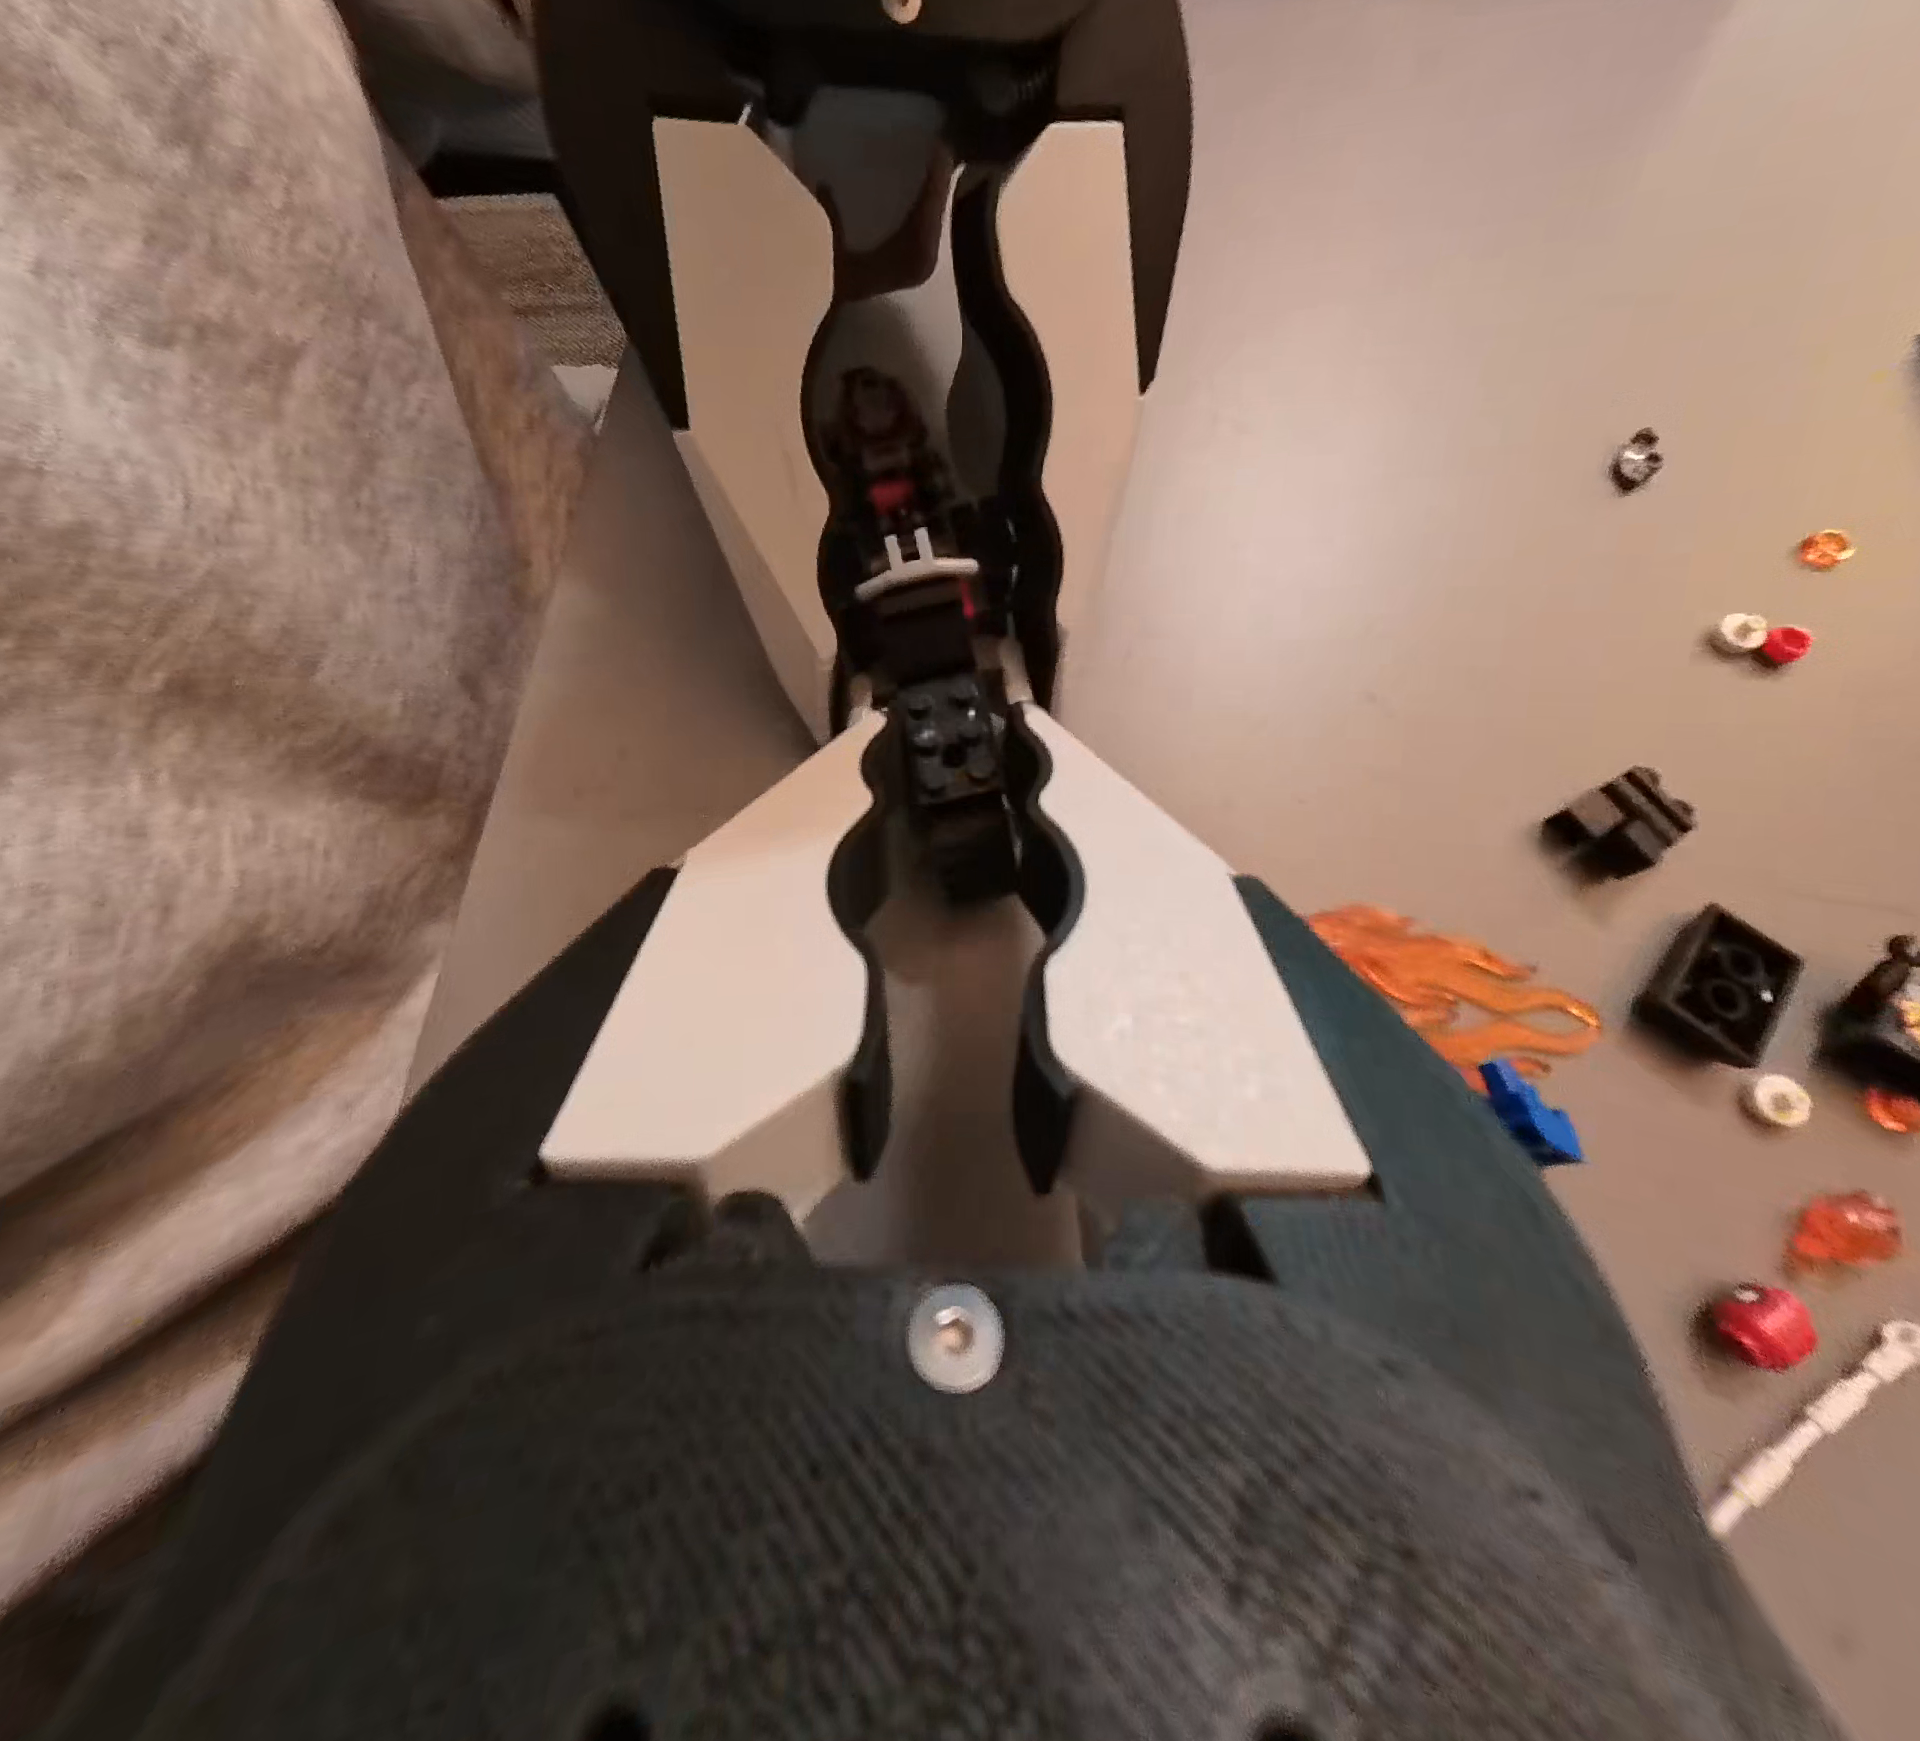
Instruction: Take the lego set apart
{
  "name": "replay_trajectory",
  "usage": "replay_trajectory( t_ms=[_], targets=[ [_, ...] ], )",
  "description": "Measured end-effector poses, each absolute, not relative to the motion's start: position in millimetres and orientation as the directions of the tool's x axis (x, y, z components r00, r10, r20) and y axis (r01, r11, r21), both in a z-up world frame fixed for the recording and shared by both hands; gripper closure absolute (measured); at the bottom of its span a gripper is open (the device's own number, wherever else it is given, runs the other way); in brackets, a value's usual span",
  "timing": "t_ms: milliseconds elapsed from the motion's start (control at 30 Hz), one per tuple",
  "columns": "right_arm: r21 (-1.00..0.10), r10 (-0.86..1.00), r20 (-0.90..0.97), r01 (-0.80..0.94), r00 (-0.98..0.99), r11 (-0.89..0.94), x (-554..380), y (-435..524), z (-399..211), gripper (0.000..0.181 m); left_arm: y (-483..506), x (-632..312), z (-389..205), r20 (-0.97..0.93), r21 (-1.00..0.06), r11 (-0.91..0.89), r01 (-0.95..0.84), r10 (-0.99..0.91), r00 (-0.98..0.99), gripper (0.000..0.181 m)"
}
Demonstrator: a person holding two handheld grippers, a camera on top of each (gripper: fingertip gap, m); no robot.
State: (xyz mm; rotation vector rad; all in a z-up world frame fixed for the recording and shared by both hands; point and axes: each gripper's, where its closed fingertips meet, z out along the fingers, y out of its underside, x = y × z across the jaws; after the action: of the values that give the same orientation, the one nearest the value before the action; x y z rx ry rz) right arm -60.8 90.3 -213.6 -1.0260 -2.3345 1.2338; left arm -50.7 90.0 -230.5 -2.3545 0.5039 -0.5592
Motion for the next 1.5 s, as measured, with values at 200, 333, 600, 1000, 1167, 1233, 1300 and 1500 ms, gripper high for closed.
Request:
replay_trajectory(
  t_ms=[200,333,600,1000,1167,1233,1300,1500],
  targets=[
    [-0.825,0.708,-0.130,0.472,-0.694,0.312,-62,86,-208,0.166,87,-51,-231,0.253,-0.650,-0.723,-0.234,-0.496,0.831,0.140],
    [-0.830,0.713,-0.155,0.481,-0.684,0.281,-63,87,-206,0.166,88,-52,-231,0.253,-0.644,-0.725,-0.243,-0.503,0.827,0.141],
    [-0.938,0.705,-0.225,0.346,-0.673,0.031,-72,89,-157,0.181,90,-51,-232,0.218,-0.680,-0.691,-0.245,-0.510,0.832,0.139],
    [-0.892,0.922,-0.076,0.440,-0.379,0.107,-59,140,-181,0.131,102,-86,-182,0.754,-0.607,-0.660,0.442,-0.305,0.581,0.141],
    [-0.927,0.952,-0.088,0.373,-0.294,0.029,-75,132,-168,0.137,99,-98,-169,0.819,-0.558,-0.621,0.551,-0.304,0.487,0.142],
    [-0.933,0.952,-0.157,0.355,-0.262,-0.056,-84,127,-163,0.140,100,-99,-167,0.815,-0.567,-0.600,0.564,-0.308,0.492,0.142],
    [-0.930,0.940,-0.242,0.334,-0.239,-0.155,-92,122,-157,0.144,101,-101,-166,0.789,-0.600,-0.569,0.562,-0.306,0.533,0.142],
    [-0.908,0.902,-0.362,0.310,-0.234,-0.284,-102,112,-151,0.153,101,-95,-165,0.770,-0.625,-0.555,0.549,-0.319,0.553,0.142]
  ],
)
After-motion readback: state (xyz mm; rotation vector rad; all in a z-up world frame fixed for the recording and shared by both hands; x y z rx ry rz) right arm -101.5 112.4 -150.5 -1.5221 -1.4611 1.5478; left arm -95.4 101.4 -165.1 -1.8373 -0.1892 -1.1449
